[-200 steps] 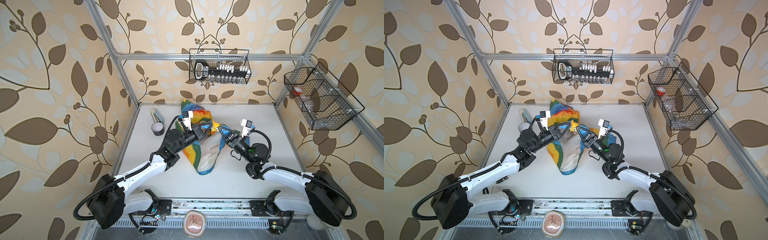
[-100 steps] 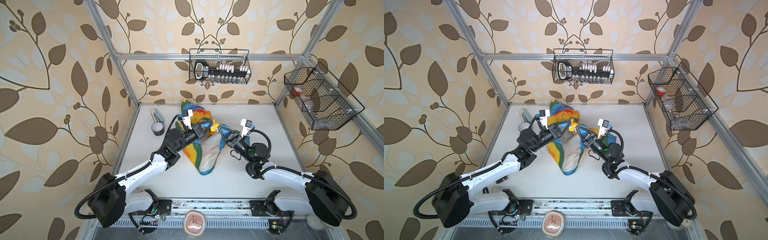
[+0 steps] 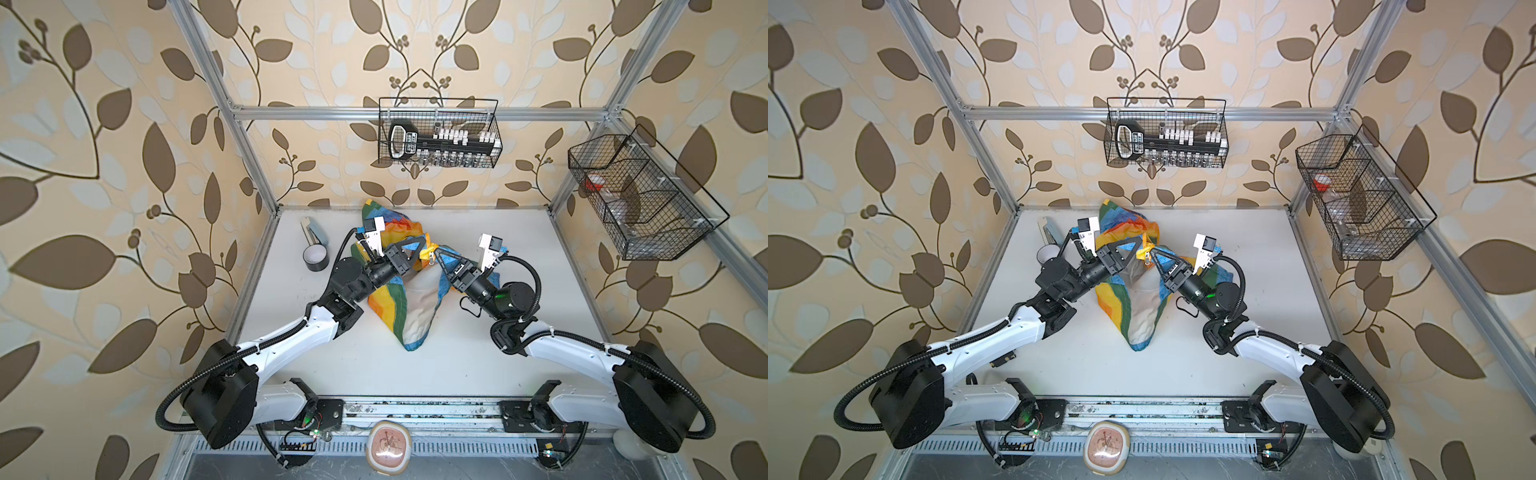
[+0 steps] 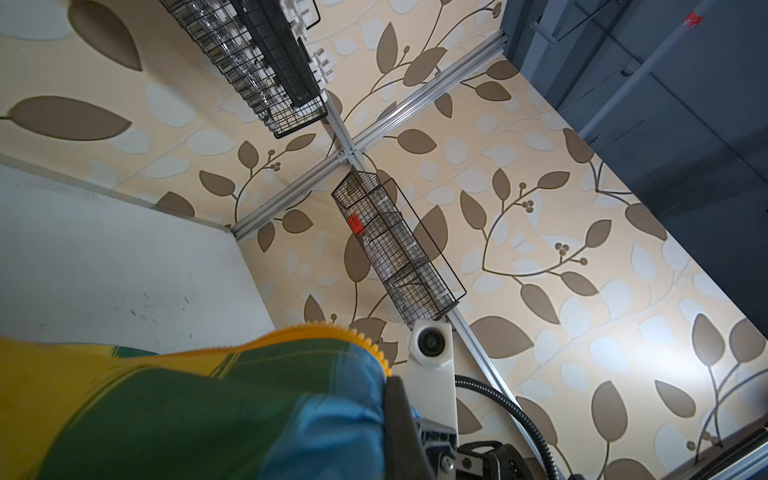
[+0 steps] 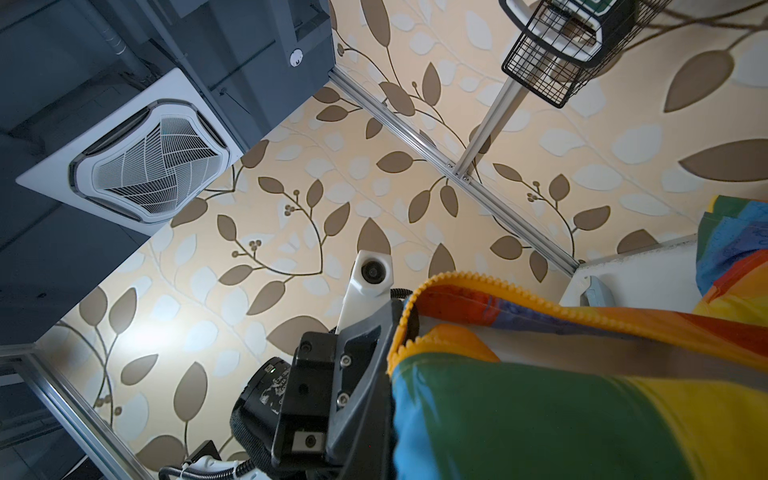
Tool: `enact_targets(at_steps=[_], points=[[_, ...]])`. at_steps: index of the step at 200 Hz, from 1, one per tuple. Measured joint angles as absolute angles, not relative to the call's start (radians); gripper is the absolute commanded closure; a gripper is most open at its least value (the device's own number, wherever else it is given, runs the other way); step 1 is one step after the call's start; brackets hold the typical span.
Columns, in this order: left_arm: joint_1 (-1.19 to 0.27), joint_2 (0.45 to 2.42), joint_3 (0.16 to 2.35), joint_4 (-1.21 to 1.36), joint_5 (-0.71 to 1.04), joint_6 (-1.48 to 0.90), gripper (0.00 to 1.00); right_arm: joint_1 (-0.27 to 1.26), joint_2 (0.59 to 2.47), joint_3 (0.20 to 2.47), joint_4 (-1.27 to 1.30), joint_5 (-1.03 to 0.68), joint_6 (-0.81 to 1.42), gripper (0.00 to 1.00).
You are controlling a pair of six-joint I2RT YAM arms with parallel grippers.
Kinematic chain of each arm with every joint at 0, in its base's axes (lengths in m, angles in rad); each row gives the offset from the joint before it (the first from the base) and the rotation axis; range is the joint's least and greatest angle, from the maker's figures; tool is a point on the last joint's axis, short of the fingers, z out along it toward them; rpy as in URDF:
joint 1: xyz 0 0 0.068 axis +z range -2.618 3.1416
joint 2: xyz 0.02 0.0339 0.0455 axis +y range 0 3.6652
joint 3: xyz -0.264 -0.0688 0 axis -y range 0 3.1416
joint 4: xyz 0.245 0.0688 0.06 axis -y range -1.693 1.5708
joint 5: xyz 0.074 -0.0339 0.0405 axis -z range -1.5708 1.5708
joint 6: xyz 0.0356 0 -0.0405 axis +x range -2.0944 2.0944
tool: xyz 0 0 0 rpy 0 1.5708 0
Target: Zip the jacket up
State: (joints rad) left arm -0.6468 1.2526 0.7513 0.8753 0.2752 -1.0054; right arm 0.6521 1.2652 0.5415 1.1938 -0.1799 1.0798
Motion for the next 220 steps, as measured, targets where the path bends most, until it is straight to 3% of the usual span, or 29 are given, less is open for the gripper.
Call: enact_targets(at_steps=[220], points=[[-0.656,1.253,0.749,0.916,0.258,-1.036,1.0,0.647,1.235,0.563,1.144,-0.168,1.033,1.0]])
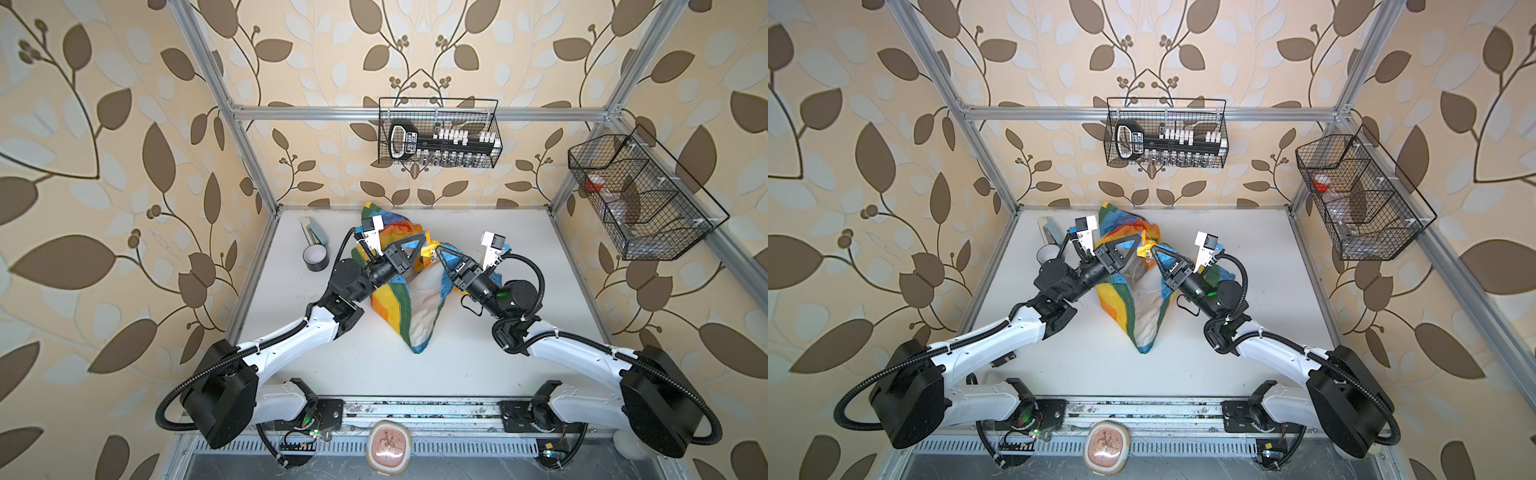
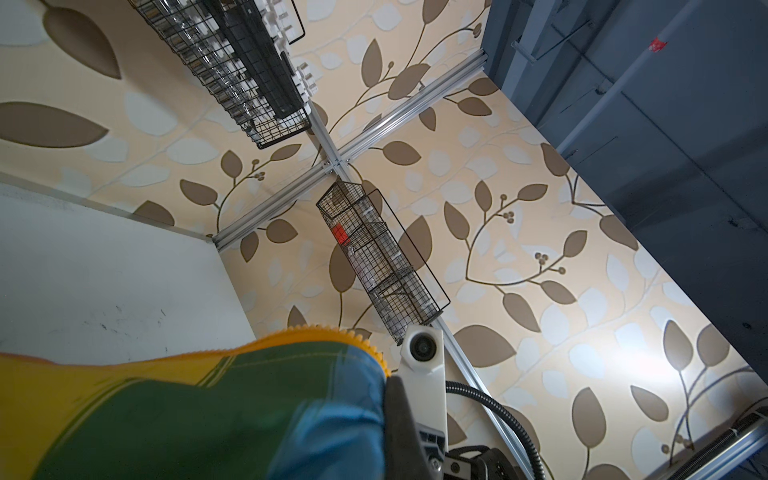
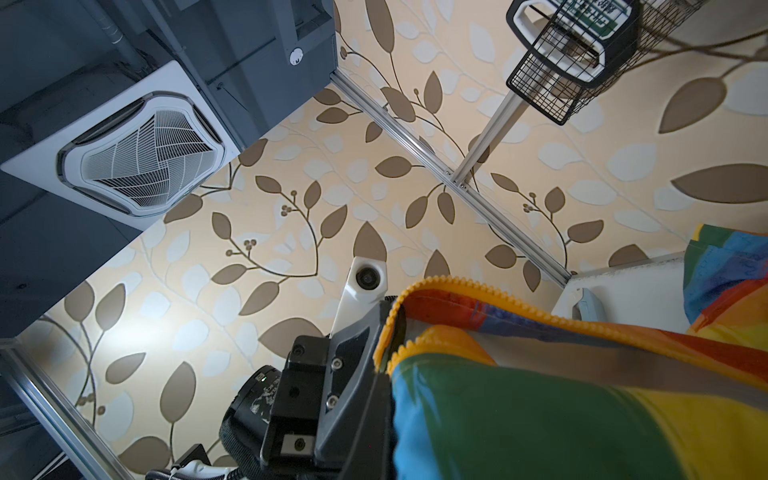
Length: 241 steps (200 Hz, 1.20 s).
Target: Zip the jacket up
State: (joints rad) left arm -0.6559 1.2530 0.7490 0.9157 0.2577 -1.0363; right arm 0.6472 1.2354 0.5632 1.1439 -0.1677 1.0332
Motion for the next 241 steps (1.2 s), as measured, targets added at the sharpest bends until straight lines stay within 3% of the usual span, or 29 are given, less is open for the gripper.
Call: enact_targets(at_steps=[241], points=[[-0.662,1.272,0.73,0.902,0.258,-1.048,1.0,0.633,1.24,0.563,1.113,-0.168,1.024,1.0]])
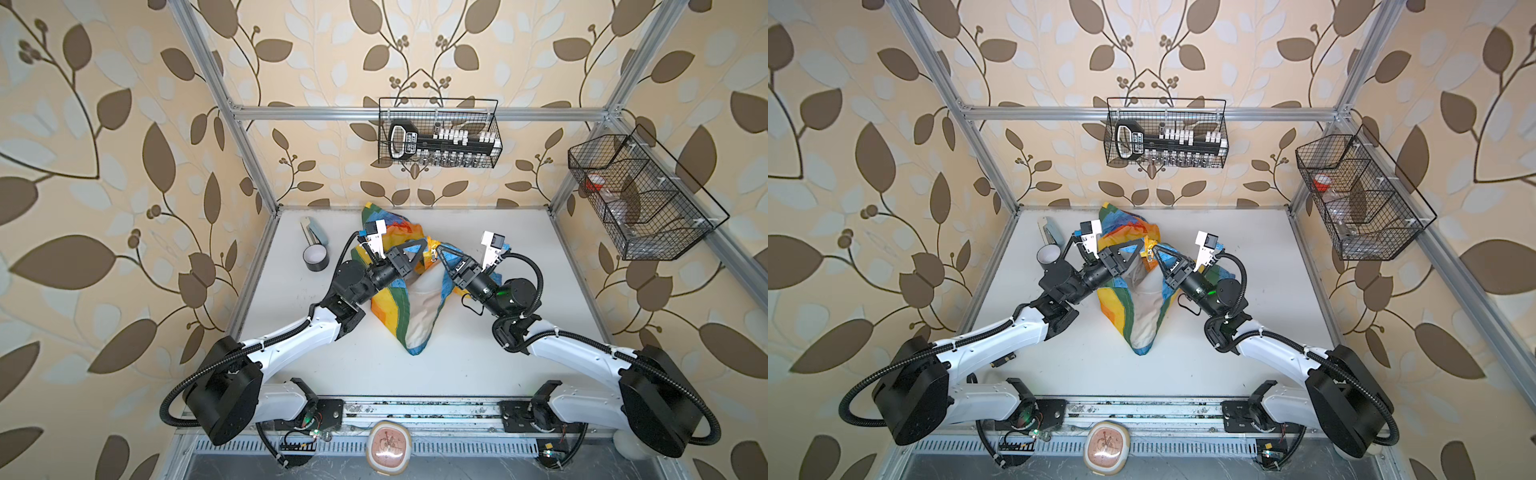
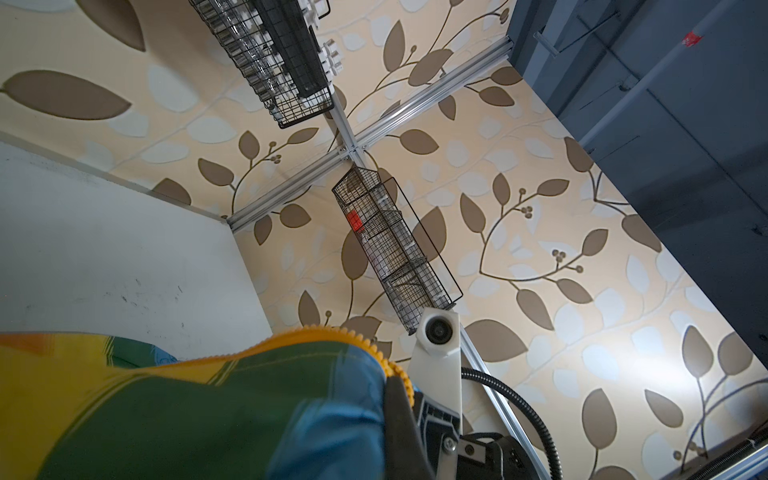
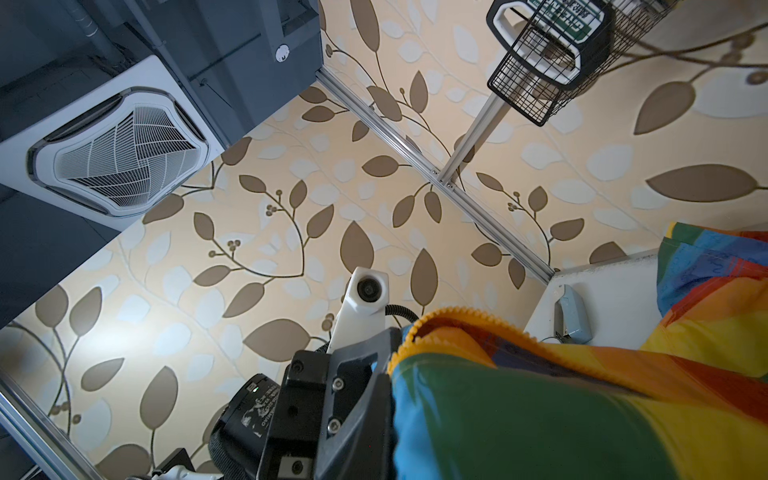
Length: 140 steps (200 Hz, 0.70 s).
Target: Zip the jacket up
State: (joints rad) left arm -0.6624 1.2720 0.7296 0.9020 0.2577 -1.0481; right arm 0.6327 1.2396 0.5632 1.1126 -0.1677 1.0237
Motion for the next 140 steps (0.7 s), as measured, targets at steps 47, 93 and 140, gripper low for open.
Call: enact_targets(at_steps=[47,93,140], points=[[-0.662,1.272,0.73,0.895,0.264,-1.048,1.0,0.636,1.246,0.572,1.099,-0.168,1.017,1.0],[-0.662,1.273,0.73,0.883,0.281,-1.048,1.0,0.639,1.246,0.572,1.094,-0.168,1.009,1.0],[-0.662,1.273,0.729,0.882,0.282,-1.047,1.0,0.627,1.246,0.572,1.094,-0.168,1.016,1.0]])
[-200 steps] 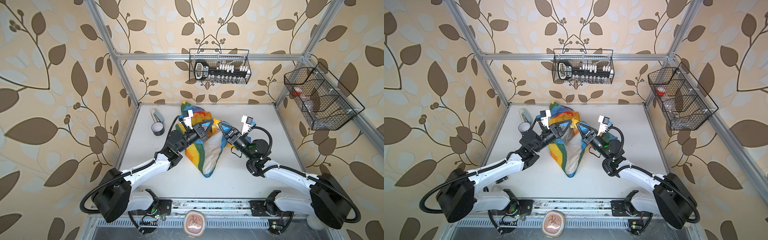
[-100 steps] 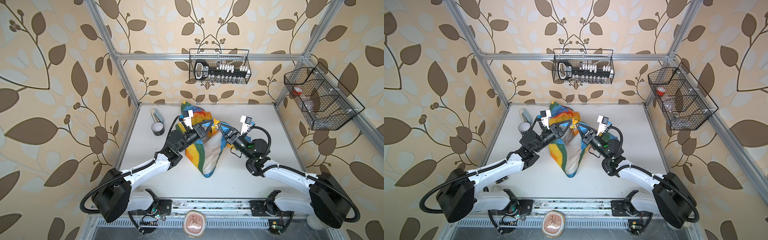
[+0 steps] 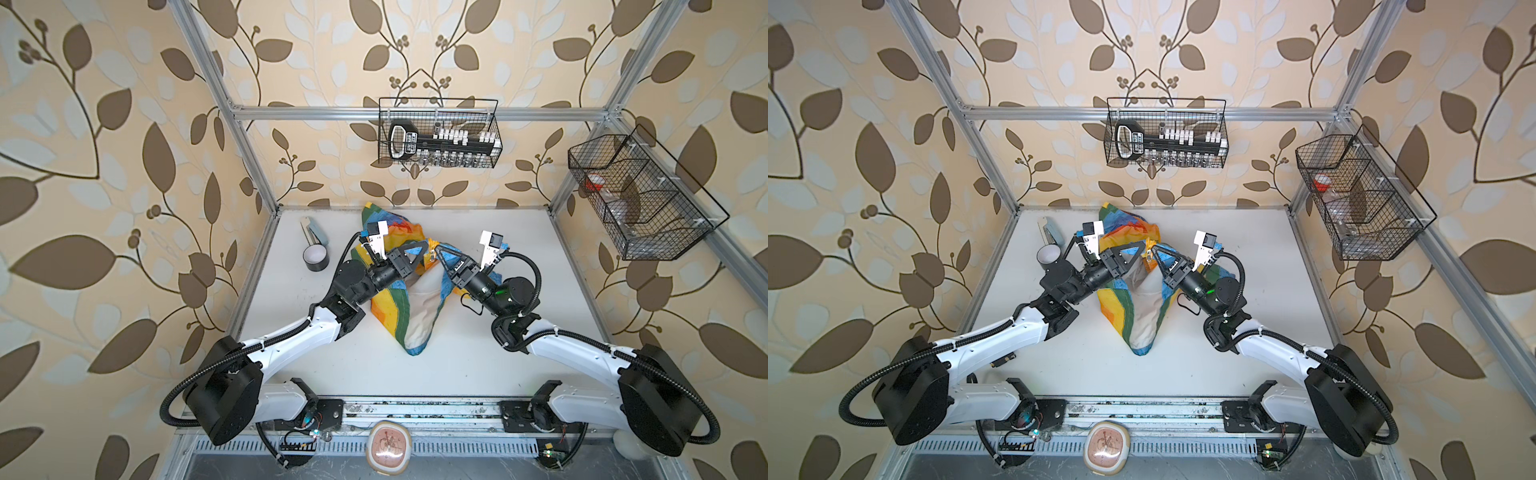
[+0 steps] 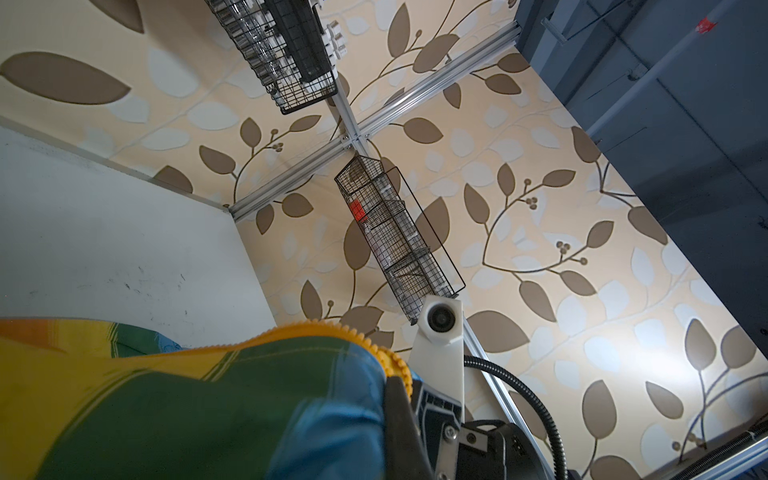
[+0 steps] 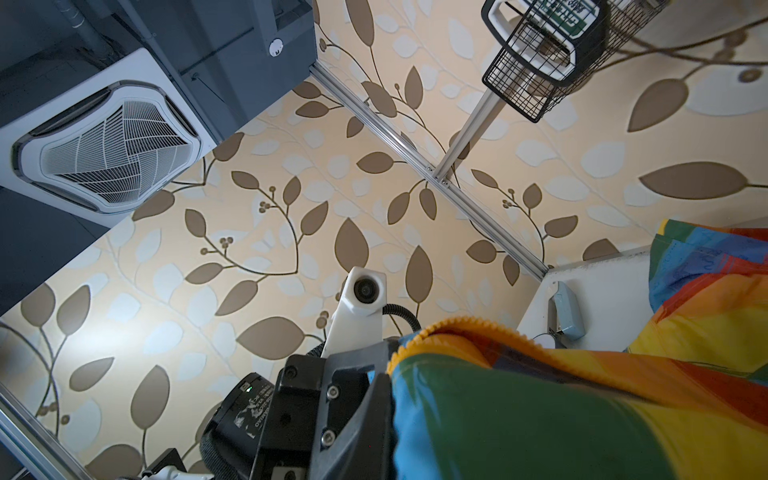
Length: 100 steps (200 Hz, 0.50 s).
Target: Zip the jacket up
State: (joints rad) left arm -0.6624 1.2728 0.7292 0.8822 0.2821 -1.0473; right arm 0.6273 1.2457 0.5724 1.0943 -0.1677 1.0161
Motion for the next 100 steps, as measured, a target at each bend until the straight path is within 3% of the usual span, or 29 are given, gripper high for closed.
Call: enact_targets(at_steps=[100], points=[[-0.662,1.25,0.729,0.793,0.279,-0.974,1.0,0.624,1.245,0.569,1.095,-0.168,1.036,1.0]])
